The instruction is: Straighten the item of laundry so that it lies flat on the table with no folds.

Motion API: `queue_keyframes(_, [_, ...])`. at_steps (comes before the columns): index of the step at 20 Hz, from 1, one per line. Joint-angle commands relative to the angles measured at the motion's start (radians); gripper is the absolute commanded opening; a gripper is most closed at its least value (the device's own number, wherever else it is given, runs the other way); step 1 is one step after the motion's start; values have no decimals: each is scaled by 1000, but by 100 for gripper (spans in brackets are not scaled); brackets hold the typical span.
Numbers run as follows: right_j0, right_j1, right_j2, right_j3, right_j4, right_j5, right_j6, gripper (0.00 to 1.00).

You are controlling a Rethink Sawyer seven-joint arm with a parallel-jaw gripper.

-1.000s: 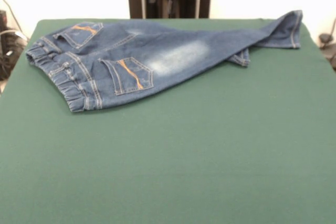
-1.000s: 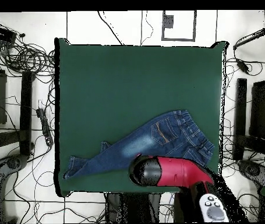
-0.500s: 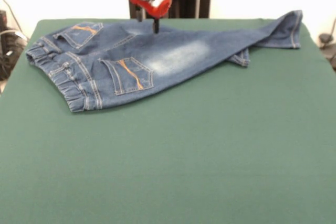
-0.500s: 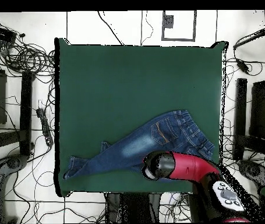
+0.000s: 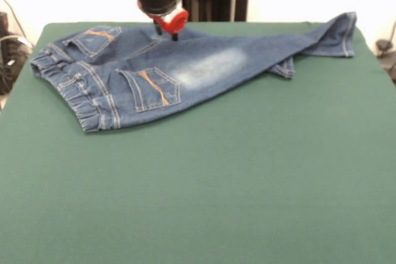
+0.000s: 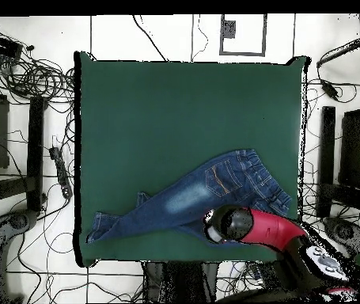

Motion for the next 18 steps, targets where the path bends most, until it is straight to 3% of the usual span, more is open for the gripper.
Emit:
queue_keyframes(1, [-48,43,162,-134,-58,1,-186,100])
queue_keyframes(9, [-103,57,192,-203,-118,55,-229,100])
queue_keyframes(18, [-132,-10,231,-130,-96,136,-191,100])
